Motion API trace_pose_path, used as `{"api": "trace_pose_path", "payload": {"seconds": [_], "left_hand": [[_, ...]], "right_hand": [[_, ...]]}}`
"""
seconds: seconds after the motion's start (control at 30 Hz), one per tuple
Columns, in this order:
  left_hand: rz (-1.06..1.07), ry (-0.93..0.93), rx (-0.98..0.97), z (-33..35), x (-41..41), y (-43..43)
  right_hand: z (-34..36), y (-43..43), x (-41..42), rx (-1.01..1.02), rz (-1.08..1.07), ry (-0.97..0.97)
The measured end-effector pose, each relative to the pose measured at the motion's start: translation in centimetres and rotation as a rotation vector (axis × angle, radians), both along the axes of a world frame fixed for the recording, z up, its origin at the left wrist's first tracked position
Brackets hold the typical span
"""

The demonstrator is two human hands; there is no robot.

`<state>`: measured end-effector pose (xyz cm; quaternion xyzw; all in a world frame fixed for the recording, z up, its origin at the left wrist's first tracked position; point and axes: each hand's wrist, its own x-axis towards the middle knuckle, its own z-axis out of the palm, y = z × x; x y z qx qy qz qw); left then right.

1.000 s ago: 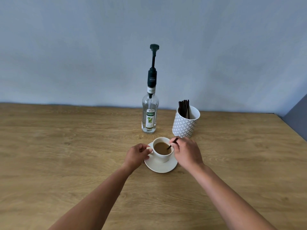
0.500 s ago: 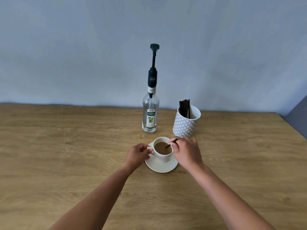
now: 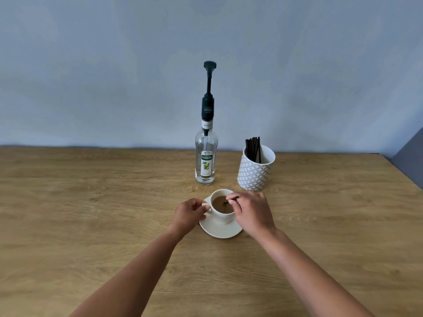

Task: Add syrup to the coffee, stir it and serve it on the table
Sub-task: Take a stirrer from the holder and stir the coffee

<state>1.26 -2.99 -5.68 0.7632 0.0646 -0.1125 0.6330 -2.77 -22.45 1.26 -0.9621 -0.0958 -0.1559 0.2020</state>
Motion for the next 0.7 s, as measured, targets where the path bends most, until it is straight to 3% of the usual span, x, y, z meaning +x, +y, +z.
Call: {"api": "trace_pose_path", "payload": {"seconds": [0.37,0.57,0.7], "left_hand": [[0.003,-0.001,-0.004,-0.09,-0.02,0.03],[-0.005,-0.011,-0.002,-0.01,-0.01,-0.04],[-0.005,-0.014,0.001,-0.1,0.01,0.03]], "right_hand": [[0.11,0.16,-0.16,0.166,0.037,0.046],[0.41,-0.45,0.25,0.007,-0.049,0.049],[0.64,-0.53,-0.17,0.025,-0.027,-0.008]]}}
